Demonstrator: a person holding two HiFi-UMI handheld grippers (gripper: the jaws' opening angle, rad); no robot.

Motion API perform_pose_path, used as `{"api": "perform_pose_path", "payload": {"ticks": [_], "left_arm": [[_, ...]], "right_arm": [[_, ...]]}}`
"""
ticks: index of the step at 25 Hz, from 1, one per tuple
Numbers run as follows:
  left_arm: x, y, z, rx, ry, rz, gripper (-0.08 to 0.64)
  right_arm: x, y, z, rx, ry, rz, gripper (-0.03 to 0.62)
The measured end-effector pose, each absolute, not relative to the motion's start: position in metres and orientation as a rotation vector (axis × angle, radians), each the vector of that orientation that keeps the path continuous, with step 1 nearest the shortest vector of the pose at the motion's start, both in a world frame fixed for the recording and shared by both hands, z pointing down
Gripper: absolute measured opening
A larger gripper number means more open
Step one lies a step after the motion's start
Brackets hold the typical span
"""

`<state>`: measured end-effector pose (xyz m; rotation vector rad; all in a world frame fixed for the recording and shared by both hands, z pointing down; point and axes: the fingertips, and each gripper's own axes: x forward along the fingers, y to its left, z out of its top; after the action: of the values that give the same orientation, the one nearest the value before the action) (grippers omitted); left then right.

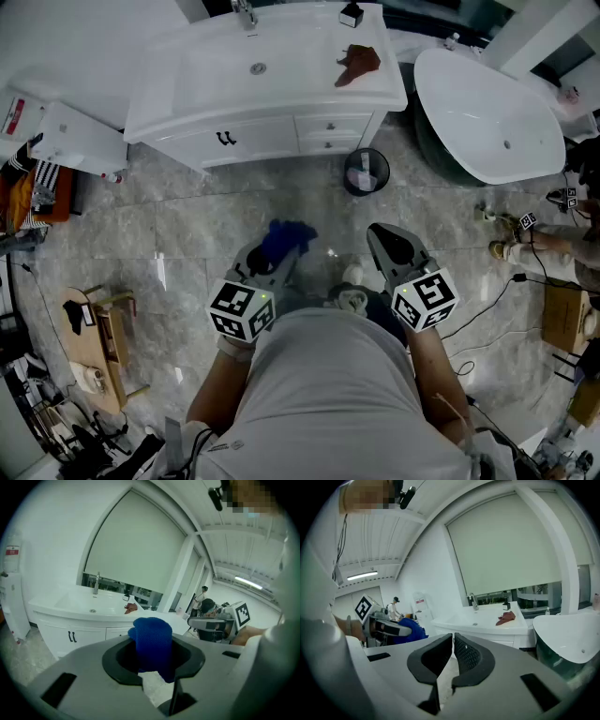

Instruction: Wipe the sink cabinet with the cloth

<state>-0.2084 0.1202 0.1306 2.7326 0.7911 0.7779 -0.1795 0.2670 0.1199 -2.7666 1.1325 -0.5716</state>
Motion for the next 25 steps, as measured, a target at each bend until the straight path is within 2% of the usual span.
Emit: {"api": "perform_pose_path", "payload": {"ticks": [16, 23, 25], "left_arm": [[-0.193, 0.183, 0.149, 2.78, 0.58, 0.898, 0.126], [-0.156, 0.178, 0.17, 2.75, 0.513, 0.951, 0.126], [-0.136, 0.174, 0.178, 2.725, 0.494, 0.958, 0.126]], "right_arm": [[-0.162, 0.357, 0.127, -2.674, 1.224, -0.57, 0.032], [-0.112, 0.357, 0.135, -2.692, 1.334, -0.626, 0.034], [-0.089, 0.345, 0.141, -2.709, 1.423, -0.672, 0.052]]}}
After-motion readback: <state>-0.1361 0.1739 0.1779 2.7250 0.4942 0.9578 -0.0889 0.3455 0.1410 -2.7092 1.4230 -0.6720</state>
